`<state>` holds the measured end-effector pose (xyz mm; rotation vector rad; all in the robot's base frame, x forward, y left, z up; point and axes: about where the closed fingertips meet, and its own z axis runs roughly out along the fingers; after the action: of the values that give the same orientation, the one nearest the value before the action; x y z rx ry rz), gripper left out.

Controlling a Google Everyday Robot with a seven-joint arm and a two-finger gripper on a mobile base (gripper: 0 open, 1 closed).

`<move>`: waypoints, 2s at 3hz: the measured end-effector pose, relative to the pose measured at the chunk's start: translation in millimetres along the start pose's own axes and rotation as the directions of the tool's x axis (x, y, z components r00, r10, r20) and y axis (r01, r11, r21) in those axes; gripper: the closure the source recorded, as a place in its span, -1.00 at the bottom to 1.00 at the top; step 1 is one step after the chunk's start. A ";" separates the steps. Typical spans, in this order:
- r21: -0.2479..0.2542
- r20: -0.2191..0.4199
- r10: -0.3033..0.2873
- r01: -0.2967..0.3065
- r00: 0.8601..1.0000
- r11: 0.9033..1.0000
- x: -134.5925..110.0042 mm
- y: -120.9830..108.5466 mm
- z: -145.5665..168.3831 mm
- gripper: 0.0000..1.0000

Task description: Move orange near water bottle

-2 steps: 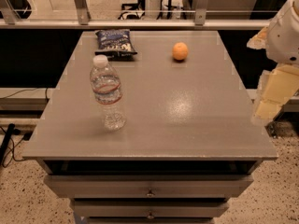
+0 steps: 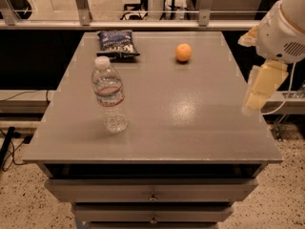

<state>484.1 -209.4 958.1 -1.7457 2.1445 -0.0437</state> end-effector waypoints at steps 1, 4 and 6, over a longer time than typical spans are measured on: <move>-0.007 0.070 -0.012 0.012 0.998 1.000 -5.4 -36.4 30.8 -1.00; -0.006 0.291 0.171 -0.177 0.941 0.984 -67.4 -159.1 123.5 -1.00; -0.060 0.362 0.322 -0.323 0.874 0.944 -86.8 -213.1 148.0 -1.00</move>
Offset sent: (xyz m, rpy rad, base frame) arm 0.1609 0.0262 -0.0580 0.2716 -0.0604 -0.0200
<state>743.1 -145.2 898.0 -1.2469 2.1111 0.3432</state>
